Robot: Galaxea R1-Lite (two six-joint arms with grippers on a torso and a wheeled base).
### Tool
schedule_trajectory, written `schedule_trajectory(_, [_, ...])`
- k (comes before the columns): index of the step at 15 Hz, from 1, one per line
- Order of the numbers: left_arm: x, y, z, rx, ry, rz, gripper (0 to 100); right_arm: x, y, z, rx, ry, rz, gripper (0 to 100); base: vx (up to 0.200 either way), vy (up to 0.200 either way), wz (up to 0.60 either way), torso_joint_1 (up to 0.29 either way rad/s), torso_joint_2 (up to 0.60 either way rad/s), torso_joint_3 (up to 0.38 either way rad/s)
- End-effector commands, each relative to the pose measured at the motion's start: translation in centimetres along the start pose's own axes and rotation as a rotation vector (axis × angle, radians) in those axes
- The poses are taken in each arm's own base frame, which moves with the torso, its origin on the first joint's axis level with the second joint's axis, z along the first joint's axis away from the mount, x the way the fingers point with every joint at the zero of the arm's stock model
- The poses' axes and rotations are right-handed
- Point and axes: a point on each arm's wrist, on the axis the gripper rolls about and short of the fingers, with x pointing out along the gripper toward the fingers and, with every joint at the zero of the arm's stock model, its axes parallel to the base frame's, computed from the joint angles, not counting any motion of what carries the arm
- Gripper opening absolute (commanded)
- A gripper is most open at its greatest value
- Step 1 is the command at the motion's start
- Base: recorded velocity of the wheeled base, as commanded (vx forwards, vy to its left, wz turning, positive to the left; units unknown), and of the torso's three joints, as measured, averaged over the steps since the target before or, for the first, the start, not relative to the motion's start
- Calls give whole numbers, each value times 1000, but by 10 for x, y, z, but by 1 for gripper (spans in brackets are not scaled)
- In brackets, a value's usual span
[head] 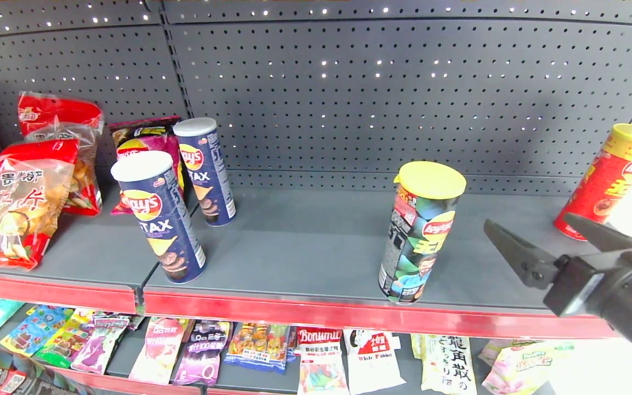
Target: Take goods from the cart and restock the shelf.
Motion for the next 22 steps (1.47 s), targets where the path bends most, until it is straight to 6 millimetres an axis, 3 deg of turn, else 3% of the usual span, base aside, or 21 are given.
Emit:
schedule_trajectory(1, [0,0,0,0,2,-1,0,-23,-22,1,-28,-49,82,100,0,0,0,0,0,0])
schedule_trajectory(4, [0,0,0,0,0,-4,0,-51,-43,-15,-186,-89,219,100,0,0,0,0,0,0])
schedule_trajectory(8, [0,1,6,0,-15,-18,0,-90,-79,-33,-257,-30,195,100,0,0,0,0,0,0])
schedule_trajectory(11, [4,2,24,0,-24,-99,0,-137,-115,-47,-289,70,105,100,0,0,0,0,0,0])
schedule_trajectory(12, [5,2,26,0,-25,-113,0,-140,-117,-50,-266,94,59,100,0,0,0,0,0,0])
schedule_trajectory(15, [12,4,41,-8,-9,-166,0,-141,-111,-58,-29,202,-345,100,0,0,0,0,0,0])
schedule_trajectory(16, [13,5,44,-8,-12,-164,0,-142,-111,-59,-25,198,-369,100,0,0,0,0,0,0])
schedule_trajectory(20, [22,8,61,-4,1,-149,0,-167,-116,-114,-107,74,-315,100,0,0,0,0,0,0])
schedule_trajectory(22, [25,8,64,-11,6,-170,0,-166,-117,-116,-122,84,-321,100,0,0,0,0,0,0])
